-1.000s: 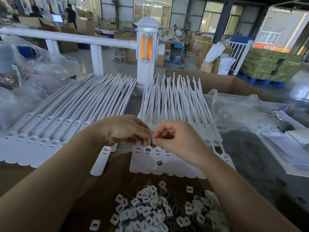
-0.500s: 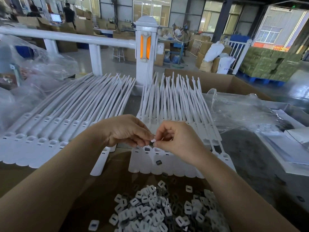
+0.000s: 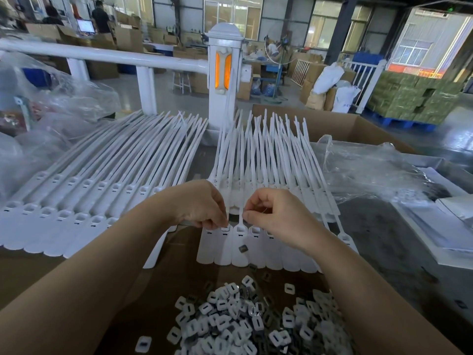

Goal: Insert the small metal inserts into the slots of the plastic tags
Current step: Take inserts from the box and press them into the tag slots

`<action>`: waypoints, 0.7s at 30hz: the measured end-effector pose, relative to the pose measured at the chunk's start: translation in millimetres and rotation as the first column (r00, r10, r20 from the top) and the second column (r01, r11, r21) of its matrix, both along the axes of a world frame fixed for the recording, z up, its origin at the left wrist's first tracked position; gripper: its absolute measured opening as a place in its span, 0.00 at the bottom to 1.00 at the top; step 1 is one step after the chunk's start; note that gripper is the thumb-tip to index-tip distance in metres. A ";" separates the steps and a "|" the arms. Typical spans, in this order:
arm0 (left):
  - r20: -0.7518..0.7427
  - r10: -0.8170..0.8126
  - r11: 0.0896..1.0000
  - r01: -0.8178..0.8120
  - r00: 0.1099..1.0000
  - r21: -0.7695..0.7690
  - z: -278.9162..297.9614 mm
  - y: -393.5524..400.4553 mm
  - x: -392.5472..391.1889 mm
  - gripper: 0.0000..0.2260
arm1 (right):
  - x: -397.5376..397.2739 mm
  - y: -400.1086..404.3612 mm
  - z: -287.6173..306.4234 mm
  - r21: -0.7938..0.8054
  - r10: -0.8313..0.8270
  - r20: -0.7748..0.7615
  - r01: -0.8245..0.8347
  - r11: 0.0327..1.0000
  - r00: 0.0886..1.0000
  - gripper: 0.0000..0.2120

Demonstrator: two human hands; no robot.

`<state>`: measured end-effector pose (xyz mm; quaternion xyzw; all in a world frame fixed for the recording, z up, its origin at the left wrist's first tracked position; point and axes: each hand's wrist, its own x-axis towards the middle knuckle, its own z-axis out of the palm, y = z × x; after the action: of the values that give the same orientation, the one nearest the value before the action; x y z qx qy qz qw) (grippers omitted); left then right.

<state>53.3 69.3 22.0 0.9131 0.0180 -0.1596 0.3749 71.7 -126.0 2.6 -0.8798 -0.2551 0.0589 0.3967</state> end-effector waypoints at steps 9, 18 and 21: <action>0.004 0.004 0.999 -0.004 1.000 0.050 -2.9 -0.9 1.1 0.05 | 0.2 -5.6 6.8 -0.066 0.086 -0.072 -0.091 0.994 0.994 0.04; -0.038 -0.001 0.996 0.004 0.999 0.091 -3.7 -2.4 4.5 0.08 | -3.7 -5.2 13.7 -0.253 0.248 -0.116 -0.270 0.929 0.962 0.05; -0.045 0.017 0.995 -0.013 0.999 0.094 -4.2 -1.6 5.7 0.08 | -6.3 -2.3 14.9 -0.307 0.261 -0.128 -0.289 0.907 0.957 0.07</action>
<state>59.0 67.6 17.8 0.9257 0.0409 -0.1764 0.3322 65.4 -128.3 17.5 -0.8846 -0.3467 0.1921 0.2458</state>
